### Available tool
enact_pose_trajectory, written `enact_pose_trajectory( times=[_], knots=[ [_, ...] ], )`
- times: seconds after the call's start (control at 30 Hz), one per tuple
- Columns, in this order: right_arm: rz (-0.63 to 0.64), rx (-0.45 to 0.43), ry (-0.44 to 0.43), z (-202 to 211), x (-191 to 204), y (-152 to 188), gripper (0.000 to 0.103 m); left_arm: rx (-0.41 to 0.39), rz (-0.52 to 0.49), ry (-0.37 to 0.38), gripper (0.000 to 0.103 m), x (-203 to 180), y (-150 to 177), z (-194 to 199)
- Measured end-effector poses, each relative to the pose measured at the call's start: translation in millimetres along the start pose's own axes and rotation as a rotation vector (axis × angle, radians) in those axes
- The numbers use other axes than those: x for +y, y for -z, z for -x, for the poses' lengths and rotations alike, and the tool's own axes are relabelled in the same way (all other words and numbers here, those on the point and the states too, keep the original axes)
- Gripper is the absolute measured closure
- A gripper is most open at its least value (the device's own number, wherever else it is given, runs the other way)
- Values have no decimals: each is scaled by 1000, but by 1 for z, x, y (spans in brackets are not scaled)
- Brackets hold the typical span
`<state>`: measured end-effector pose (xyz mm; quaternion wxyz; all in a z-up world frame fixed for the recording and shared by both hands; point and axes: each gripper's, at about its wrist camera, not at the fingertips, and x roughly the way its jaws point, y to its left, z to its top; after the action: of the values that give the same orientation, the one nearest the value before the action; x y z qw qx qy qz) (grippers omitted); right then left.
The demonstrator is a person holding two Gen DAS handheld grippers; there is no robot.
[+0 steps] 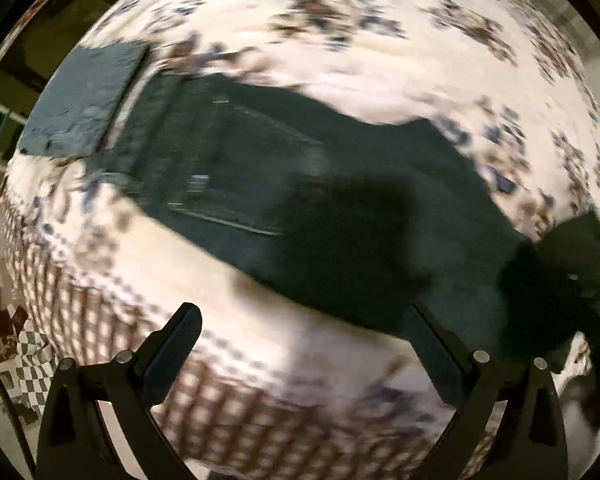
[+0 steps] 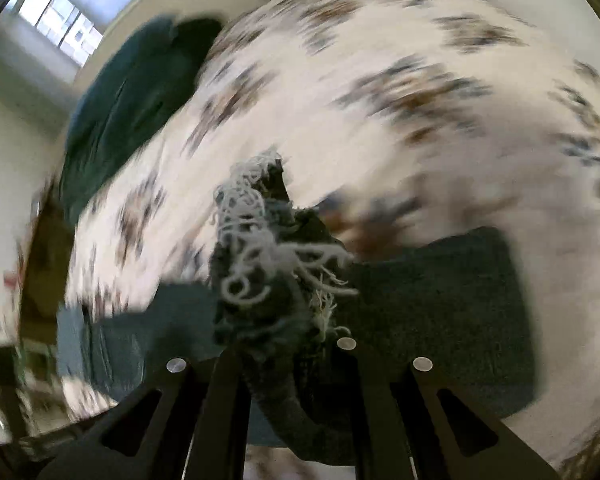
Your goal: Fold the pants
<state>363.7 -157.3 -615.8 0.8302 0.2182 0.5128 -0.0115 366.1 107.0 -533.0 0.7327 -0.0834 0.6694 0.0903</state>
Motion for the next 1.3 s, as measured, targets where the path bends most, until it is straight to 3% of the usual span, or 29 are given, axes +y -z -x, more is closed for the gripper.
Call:
enact_pose_trajectory(
  times=[0.17, 0.27, 0.33, 0.37, 0.4, 0.43, 0.47, 0.5, 0.57, 0.73, 0.87, 0.9, 1.07, 1.1, 1.17, 1.2, 1.3],
  knots=[
    [230, 101, 81, -75, 103, 62, 95, -6, 51, 11, 0, 55, -12, -4],
    [290, 152, 169, -104, 121, 85, 91, -11, 53, 41, 0, 66, -24, -10],
    [236, 189, 137, -104, 116, 80, 86, -12, 48, 87, 0, 66, -33, -11],
    [189, 224, 54, -98, 111, 75, 80, -11, 47, 106, 0, 64, -36, -12],
    [143, 252, -28, -93, 106, 69, 51, -11, 47, 133, 0, 61, -40, -12],
    [76, 275, -133, -82, 97, 64, 15, -8, 46, 169, 0, 55, -45, -12],
    [32, 273, -207, -70, 90, 61, 10, 1, 43, 201, 0, 48, -49, -14],
    [-10, 269, -269, -54, 80, 57, 10, 14, 34, 236, 0, 40, -52, -15],
    [-57, 245, -283, -24, 58, 53, 10, 58, 4, 295, 0, 17, -55, -23],
    [-139, 199, -78, 25, -22, 58, 10, 179, -96, 336, 0, -48, -57, -64],
    [-237, 238, 29, 25, -86, 58, 15, 163, -208, 252, 21, -87, -51, -73],
    [-272, 238, 46, 26, -99, 60, 20, 155, -233, 243, 22, -94, -47, -73],
    [-356, 232, 66, 29, -136, 66, 20, 182, -313, 123, 24, -113, -33, -98],
    [-376, 234, 63, 29, -141, 68, 20, 164, -333, 91, 40, -114, -31, -101],
    [-405, 236, 60, 28, -148, 70, 20, 130, -343, 63, 59, -108, -30, -103],
    [-407, 234, 66, 26, -147, 68, 21, 126, -333, 71, 65, -100, -31, -103],
    [-402, 218, 76, 30, -148, 59, 21, 139, -303, 109, 66, -77, -35, -101]
  ],
)
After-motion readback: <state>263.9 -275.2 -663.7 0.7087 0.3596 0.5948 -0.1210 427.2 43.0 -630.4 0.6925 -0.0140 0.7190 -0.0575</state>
